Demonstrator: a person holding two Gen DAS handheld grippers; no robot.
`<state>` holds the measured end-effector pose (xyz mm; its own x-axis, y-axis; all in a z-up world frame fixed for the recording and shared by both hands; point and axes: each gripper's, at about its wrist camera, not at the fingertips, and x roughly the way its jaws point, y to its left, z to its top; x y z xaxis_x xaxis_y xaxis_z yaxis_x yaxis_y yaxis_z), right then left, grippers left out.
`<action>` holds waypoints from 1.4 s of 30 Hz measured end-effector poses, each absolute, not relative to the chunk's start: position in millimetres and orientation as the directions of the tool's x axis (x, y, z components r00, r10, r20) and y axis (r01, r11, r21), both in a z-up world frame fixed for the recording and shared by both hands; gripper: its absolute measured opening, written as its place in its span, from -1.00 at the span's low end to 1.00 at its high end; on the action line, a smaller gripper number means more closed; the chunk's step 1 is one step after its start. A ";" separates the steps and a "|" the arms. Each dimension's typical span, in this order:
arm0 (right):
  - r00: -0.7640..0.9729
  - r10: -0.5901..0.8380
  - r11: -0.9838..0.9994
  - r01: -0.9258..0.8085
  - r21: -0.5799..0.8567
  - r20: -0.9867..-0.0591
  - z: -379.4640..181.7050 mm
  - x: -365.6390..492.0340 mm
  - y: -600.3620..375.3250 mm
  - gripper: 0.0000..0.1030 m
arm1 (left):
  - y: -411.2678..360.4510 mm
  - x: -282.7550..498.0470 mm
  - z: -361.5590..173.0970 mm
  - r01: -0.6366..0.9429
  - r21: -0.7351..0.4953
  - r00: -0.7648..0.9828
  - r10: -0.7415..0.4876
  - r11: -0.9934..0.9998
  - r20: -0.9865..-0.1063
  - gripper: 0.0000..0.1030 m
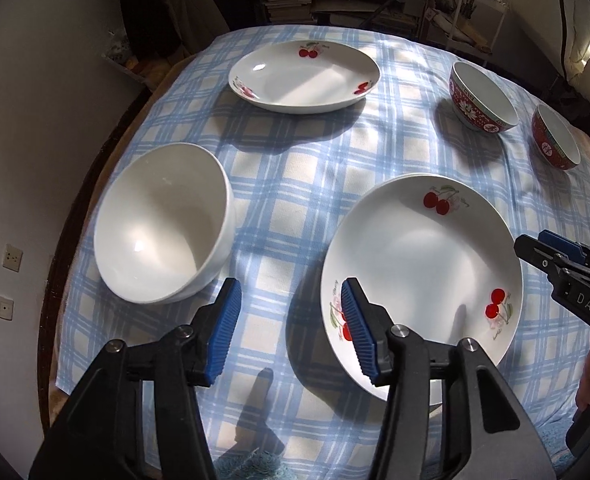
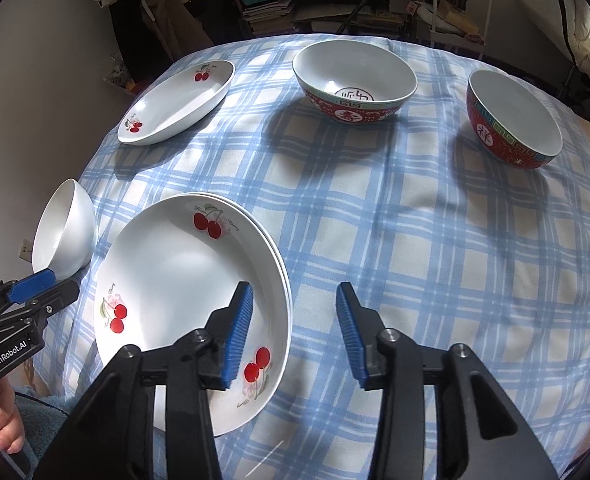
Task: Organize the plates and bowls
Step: 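Move both tools to the rims of another cherry plate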
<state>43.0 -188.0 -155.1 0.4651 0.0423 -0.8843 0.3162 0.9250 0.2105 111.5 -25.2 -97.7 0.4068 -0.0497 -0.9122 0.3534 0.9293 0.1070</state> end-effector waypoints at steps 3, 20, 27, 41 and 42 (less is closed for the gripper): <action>0.473 0.023 0.924 0.327 0.200 -0.881 -149.1 42.4 -190.0 0.43 | -22.2 111.7 -83.2 0.347 0.110 0.443 -0.059 0.931 -0.895 0.42; 0.509 -0.022 0.958 0.256 0.127 -0.860 -95.1 106.1 -199.6 0.88 | -20.7 197.4 -46.8 0.309 0.147 0.456 -0.010 0.940 -0.890 0.75; 0.544 0.019 0.964 0.213 0.159 -0.839 -70.7 159.6 -196.9 0.88 | -21.4 250.5 -42.9 0.293 0.155 0.431 0.015 0.943 -0.902 0.75; 0.512 0.021 0.980 0.161 0.120 -0.859 -87.2 256.5 -195.7 0.88 | -16.4 342.8 -69.4 0.240 0.157 0.376 0.057 0.958 -0.925 0.75; 0.506 0.018 0.981 0.159 0.114 -0.863 -90.6 262.0 -196.8 0.88 | -16.4 348.8 -73.3 0.238 0.155 0.370 0.058 0.959 -0.927 0.75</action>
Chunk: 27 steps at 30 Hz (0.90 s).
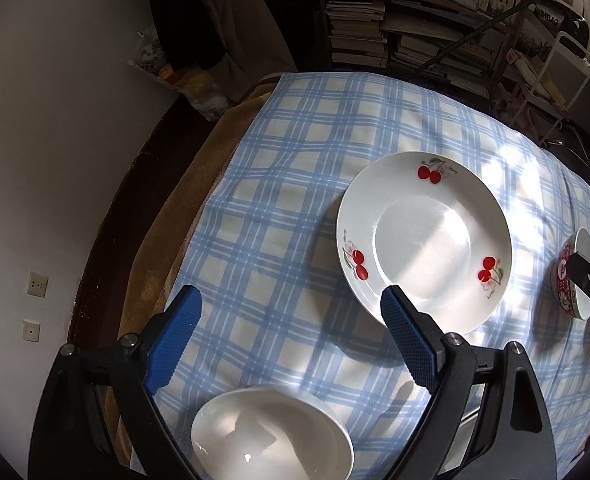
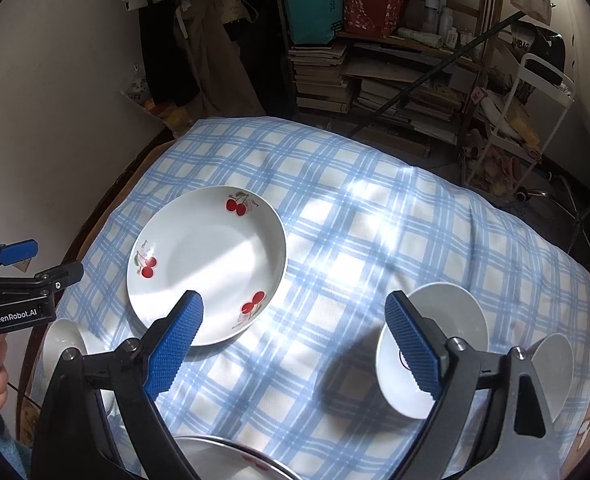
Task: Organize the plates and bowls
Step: 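Move both tools to the rims of another cherry plate, then close the left gripper on the plate rim while the right gripper closes on the opposite rim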
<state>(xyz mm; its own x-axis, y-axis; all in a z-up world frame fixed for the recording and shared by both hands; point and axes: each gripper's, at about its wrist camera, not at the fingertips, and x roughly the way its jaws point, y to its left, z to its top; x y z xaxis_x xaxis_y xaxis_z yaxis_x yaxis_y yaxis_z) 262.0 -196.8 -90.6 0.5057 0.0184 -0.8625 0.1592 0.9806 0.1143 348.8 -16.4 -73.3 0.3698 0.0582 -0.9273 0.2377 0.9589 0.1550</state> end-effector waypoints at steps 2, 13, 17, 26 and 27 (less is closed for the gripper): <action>0.494 0.019 0.982 0.155 0.109 -0.869 -97.8 272.1 -198.4 0.87 | -16.9 358.3 -82.0 0.230 0.152 0.360 0.061 0.961 -0.931 0.75; 0.436 0.050 0.976 0.171 0.137 -0.898 -148.1 311.3 -210.6 0.42 | -27.4 384.1 -136.3 0.220 0.155 0.317 0.080 0.963 -0.945 0.74; 0.437 0.107 0.966 0.167 0.197 -0.893 -160.8 320.0 -212.1 0.41 | -30.6 391.1 -149.9 0.224 0.149 0.301 0.077 0.963 -0.951 0.63; 0.380 0.167 0.951 0.182 0.251 -0.910 -180.6 341.4 -212.1 -0.55 | -40.2 399.4 -158.7 0.234 -0.018 0.219 -0.071 0.972 -0.973 -0.61; 0.380 0.181 0.949 0.176 0.263 -0.907 -181.2 341.7 -211.4 -0.67 | -40.2 399.8 -159.5 0.223 -0.038 0.205 -0.085 0.974 -0.975 -0.67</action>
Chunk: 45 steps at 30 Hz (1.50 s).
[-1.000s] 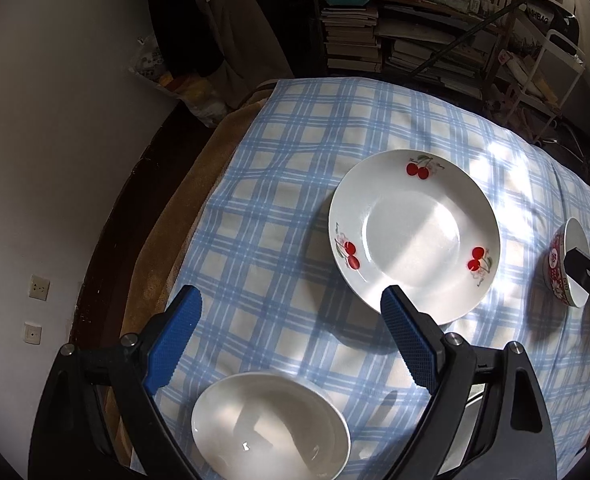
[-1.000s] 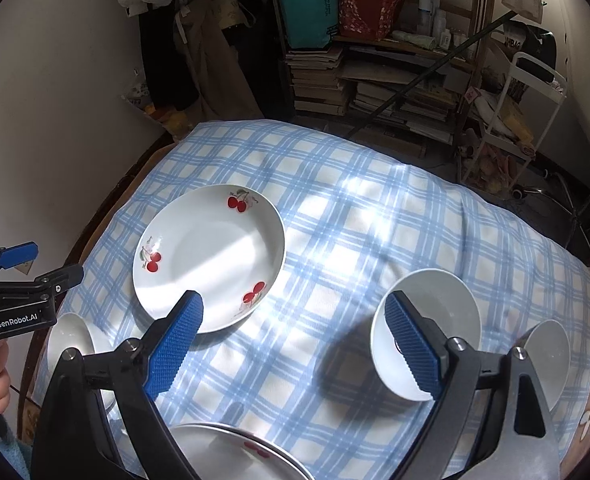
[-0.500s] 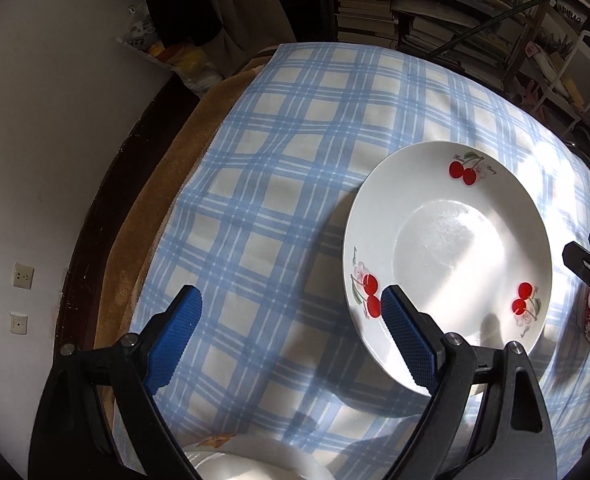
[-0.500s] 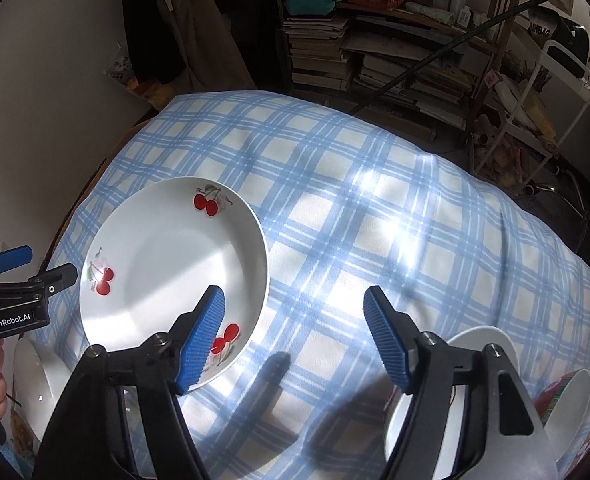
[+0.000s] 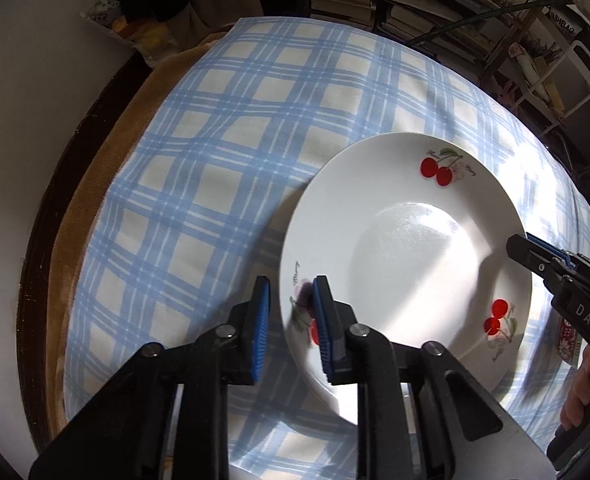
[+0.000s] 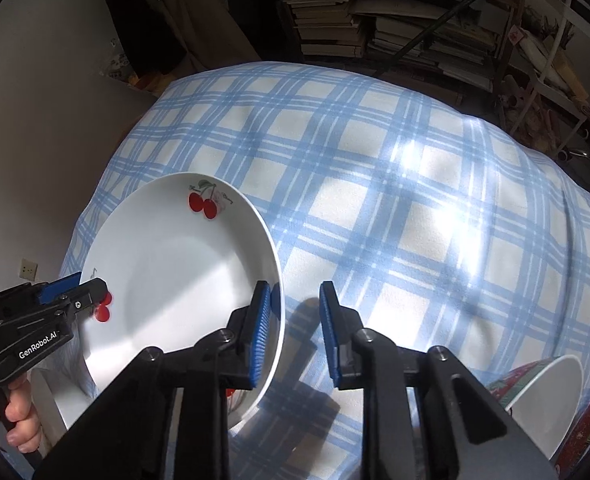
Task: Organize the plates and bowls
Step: 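Close the left gripper on the plate rim while the right gripper closes on the opposite rim, then lift the cherry plate with both grippers and carry it over the plate stack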
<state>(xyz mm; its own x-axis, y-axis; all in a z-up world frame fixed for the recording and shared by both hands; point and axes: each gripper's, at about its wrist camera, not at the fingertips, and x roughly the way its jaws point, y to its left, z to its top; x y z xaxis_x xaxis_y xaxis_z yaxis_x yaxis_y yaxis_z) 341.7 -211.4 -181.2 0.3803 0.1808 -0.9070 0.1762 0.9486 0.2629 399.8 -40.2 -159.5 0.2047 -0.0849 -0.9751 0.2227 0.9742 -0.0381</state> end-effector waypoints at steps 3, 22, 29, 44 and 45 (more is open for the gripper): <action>0.377 0.192 0.945 0.179 0.274 -0.906 -181.9 342.8 -207.6 -0.81 | -40.5 399.7 -159.2 0.178 -0.047 0.203 -0.084 0.983 -0.976 -0.69; 0.439 0.216 0.922 0.202 0.330 -0.872 -152.4 293.4 -213.5 -0.79 | -42.9 357.7 -119.6 0.234 -0.045 0.248 -0.104 0.971 -0.963 -0.69; 0.478 0.207 0.922 0.196 0.333 -0.854 -120.3 262.5 -214.6 -0.79 | -42.3 334.6 -99.8 0.229 -0.066 0.258 -0.126 0.971 -0.958 -0.69; 0.477 0.150 0.937 0.212 0.279 -0.866 -104.0 186.5 -208.2 -0.79 | -48.5 256.5 -80.2 0.304 -0.042 0.272 -0.129 0.952 -0.954 -0.69; 0.478 0.151 0.934 0.216 0.283 -0.865 -103.8 180.0 -208.0 -0.79 | -48.1 251.5 -79.6 0.307 -0.047 0.272 -0.135 0.951 -0.953 -0.69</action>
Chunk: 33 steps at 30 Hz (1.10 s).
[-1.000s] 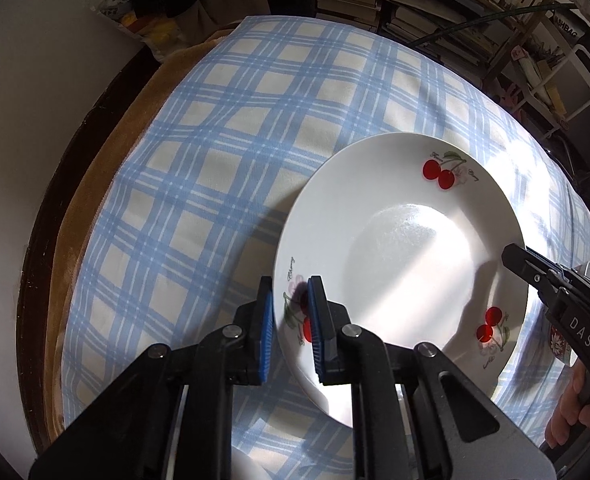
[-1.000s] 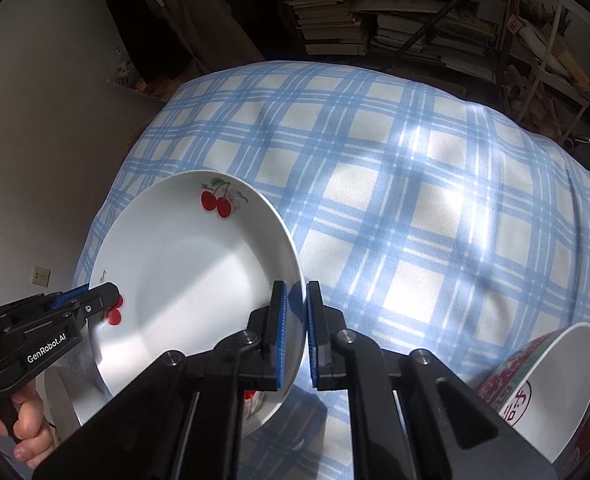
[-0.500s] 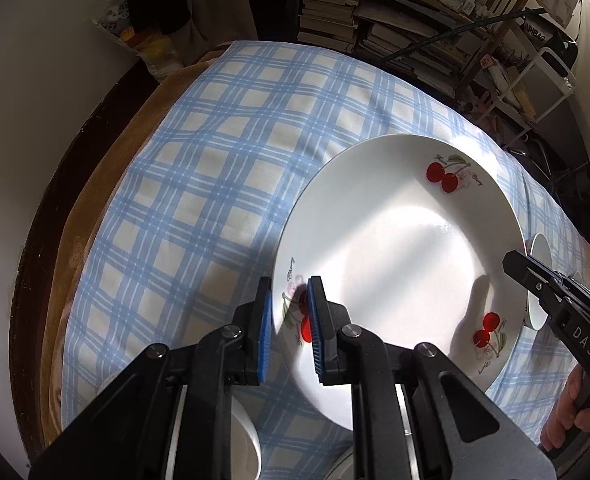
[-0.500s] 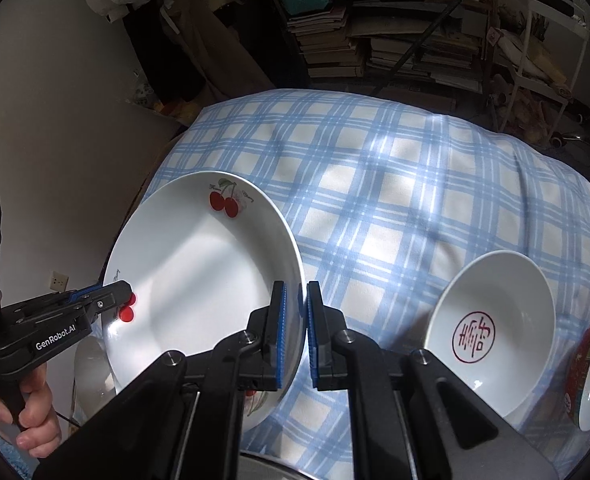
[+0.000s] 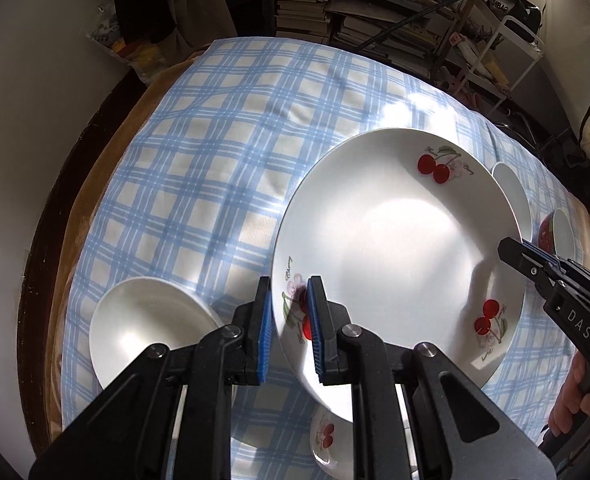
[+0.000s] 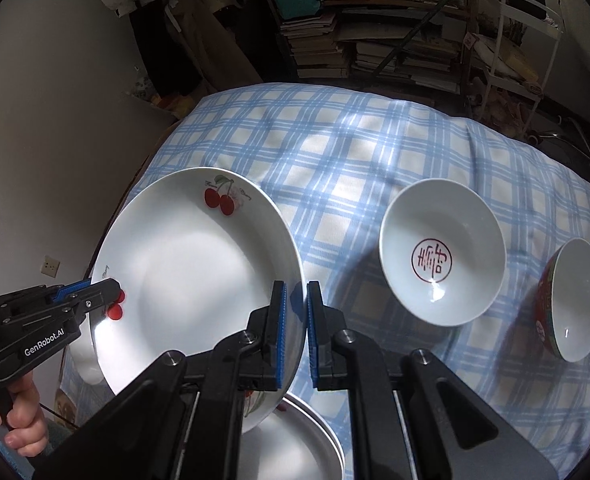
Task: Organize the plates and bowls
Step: 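Lift the cherry plate with both grippers and carry it over the plate stack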
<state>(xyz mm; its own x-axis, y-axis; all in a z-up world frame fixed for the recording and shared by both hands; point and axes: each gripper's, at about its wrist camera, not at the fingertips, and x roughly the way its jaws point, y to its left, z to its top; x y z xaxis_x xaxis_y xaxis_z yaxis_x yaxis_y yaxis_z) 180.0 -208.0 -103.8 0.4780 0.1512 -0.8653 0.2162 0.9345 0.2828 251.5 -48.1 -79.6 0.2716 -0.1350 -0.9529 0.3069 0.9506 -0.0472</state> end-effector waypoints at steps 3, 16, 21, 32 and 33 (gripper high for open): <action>0.479 0.155 0.928 0.230 0.293 -0.864 -104.4 163.0 -208.8 -0.79 | -48.0 234.8 -77.3 0.309 -0.045 0.283 -0.137 0.950 -0.949 -0.69; 0.464 0.167 0.917 0.250 0.309 -0.870 -111.3 102.0 -201.3 -0.79 | -45.5 177.6 -78.2 0.357 -0.013 0.297 -0.127 0.934 -0.946 -0.69; 0.461 0.164 0.919 0.251 0.305 -0.872 -116.2 87.9 -197.8 -0.79 | -43.6 165.0 -82.2 0.366 -0.022 0.289 -0.136 0.930 -0.948 -0.69; 0.470 0.175 0.912 0.253 0.322 -0.865 -120.9 64.8 -195.8 -0.79 | -39.5 137.1 -117.9 0.363 -0.066 0.212 -0.151 0.929 -0.965 -0.65; 0.466 0.173 0.914 0.253 0.318 -0.868 -122.7 64.3 -195.4 -0.79 | -40.3 135.5 -120.2 0.367 -0.064 0.210 -0.149 0.928 -0.966 -0.65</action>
